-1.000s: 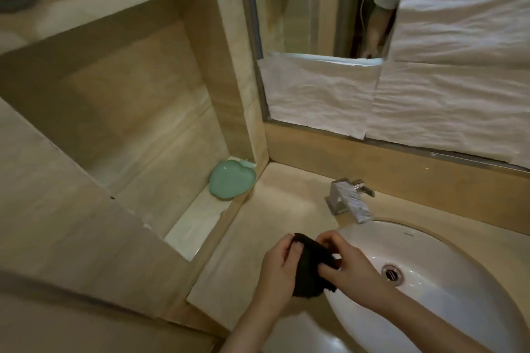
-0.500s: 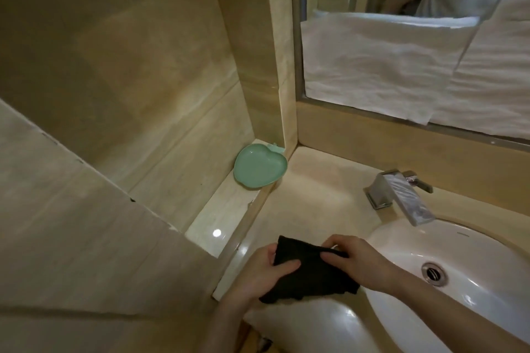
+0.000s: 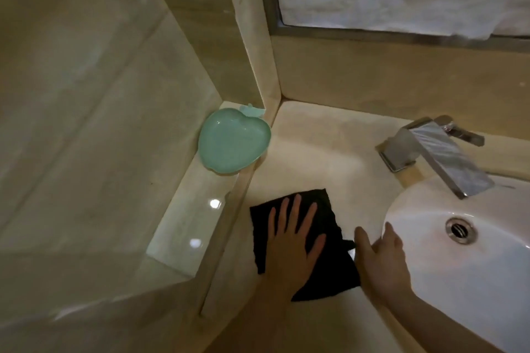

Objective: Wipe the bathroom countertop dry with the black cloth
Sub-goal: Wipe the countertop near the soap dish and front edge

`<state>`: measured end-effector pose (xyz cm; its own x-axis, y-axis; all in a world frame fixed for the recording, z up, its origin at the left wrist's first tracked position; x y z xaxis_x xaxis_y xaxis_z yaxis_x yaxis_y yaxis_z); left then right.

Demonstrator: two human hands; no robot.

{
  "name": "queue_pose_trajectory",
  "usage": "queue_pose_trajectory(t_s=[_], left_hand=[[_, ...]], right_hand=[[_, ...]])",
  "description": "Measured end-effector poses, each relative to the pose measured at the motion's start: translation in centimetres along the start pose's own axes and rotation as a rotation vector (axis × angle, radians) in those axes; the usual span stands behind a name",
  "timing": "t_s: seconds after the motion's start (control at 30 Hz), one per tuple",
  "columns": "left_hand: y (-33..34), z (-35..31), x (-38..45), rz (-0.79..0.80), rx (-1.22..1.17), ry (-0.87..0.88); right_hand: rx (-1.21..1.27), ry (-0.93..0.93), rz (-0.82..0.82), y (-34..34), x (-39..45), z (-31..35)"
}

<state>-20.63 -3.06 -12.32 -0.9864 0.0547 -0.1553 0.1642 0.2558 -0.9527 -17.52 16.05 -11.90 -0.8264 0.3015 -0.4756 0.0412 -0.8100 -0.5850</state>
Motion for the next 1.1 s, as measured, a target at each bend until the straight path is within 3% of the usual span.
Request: queue_pose_trajectory(t_s=[0.2, 0.53, 0.67, 0.8, 0.87, 0.93, 1.03, 1.1], left_hand=[[-2.0, 0.5, 8.0, -0.135, 0.021, -0.09], [-3.1, -2.7, 21.3, -0.197, -0.004, -0.22], [-2.8, -4.9, 22.1, -0.171, 0.057, -0.065], [-1.6, -10.5, 20.2, -0.056, 0.045, 0.385], [-0.9, -12.4, 17.9, 0.004, 0.011, 0.497], [-0.6, -12.6, 15.0, 0.042, -0.051, 0.508], [-0.3, -10.3, 10.2, 0.108, -0.071, 0.503], [-0.4, -6.9, 8.6, 0.085, -0.039, 0.39]], right_hand=[[-0.059, 0.016, -0.166, 0.2, 0.2, 1.0], [-0.176, 0.055, -0.306, 1.0, 1.4, 0.2], [-0.172, 0.008, -0.344, 0.9, 1.3, 0.4], [-0.169, 0.002, -0.362, 0.8, 1.2, 0.8], [-0.194, 0.019, -0.371, 0.7, 1.1, 1.0], [-0.196, 0.048, -0.361, 0.8, 1.2, 0.8], [-0.069, 0.07, -0.21, 1.8, 2.6, -1.2], [0.056, 0.13, -0.189, 1.8, 3.0, -1.4]])
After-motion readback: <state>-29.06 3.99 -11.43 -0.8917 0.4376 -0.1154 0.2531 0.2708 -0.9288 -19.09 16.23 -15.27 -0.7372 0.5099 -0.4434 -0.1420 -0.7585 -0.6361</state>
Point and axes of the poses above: each hand's wrist, its own x-axis towards the middle knuckle, its own y-axis out of the palm, z = x × y, the point moved 8 cm from there along x, towards the middle knuckle, and after that the axes turned 9 degrees about -y, right-handed, at the moved point
